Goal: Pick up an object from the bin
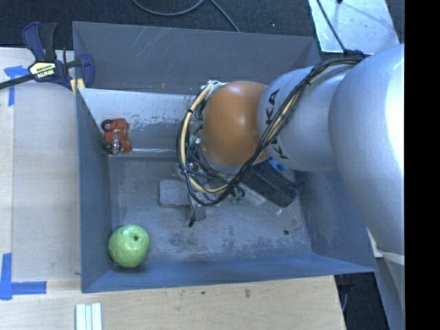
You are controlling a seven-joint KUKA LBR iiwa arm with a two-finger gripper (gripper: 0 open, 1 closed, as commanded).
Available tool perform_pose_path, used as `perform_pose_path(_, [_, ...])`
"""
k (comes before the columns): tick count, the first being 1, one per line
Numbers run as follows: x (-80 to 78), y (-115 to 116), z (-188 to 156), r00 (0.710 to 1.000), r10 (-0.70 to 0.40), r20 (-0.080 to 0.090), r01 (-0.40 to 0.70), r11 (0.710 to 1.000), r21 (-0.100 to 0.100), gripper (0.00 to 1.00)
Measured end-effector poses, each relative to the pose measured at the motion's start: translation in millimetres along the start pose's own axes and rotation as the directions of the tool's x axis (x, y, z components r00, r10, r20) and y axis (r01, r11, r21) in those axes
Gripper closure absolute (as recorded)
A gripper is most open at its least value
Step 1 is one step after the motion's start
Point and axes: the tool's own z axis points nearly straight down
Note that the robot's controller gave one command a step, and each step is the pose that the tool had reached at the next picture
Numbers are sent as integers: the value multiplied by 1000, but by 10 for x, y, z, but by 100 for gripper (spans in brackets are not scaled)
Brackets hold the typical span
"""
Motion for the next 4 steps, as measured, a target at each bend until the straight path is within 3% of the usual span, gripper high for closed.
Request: perform_pose_path(4, [-1,0,-1,1000,1,0,-1,1000,0,100])
